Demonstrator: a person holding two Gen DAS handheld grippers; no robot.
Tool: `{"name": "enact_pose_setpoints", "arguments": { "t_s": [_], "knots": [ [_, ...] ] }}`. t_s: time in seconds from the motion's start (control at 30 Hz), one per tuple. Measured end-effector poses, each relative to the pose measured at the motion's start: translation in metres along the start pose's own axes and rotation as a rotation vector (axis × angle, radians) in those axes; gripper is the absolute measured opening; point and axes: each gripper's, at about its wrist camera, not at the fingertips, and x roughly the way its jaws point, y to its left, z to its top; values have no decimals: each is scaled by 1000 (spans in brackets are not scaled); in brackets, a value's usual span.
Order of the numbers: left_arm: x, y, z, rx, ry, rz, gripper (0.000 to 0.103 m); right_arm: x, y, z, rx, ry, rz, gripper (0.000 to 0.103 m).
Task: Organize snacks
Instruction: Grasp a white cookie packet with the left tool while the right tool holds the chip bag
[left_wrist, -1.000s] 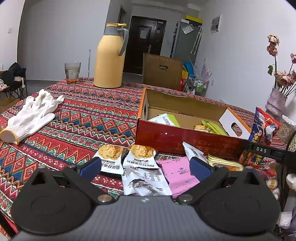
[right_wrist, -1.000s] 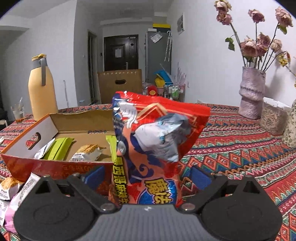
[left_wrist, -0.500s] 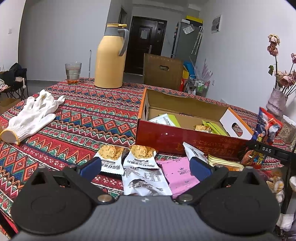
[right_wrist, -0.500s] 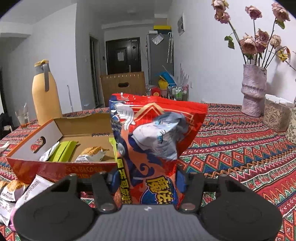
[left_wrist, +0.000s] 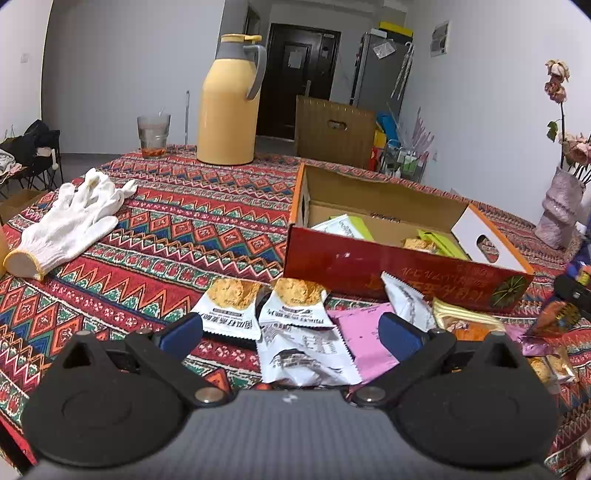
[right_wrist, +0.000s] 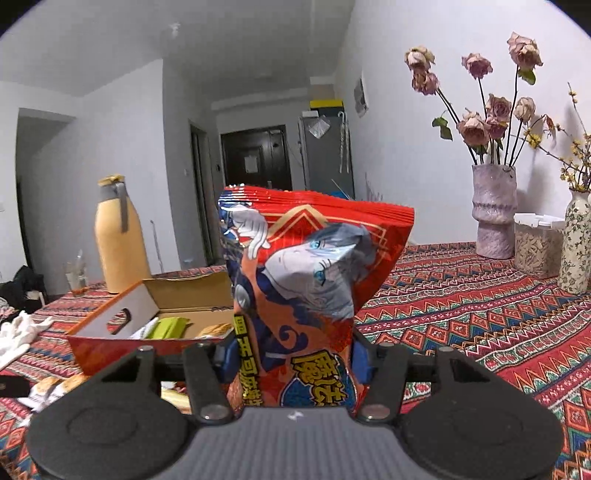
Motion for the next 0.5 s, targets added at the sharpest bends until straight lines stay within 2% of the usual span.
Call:
{"name": "enact_pose_setpoints", "arguments": {
  "t_s": [0.27, 0.5],
  "knots": [
    [8, 4, 5, 39, 13, 32, 103, -9, 0, -6, 5, -8, 4, 56],
    [36, 20, 23, 93, 63, 109, 103, -9, 0, -7, 10, -6, -5, 56]
  ]
}}
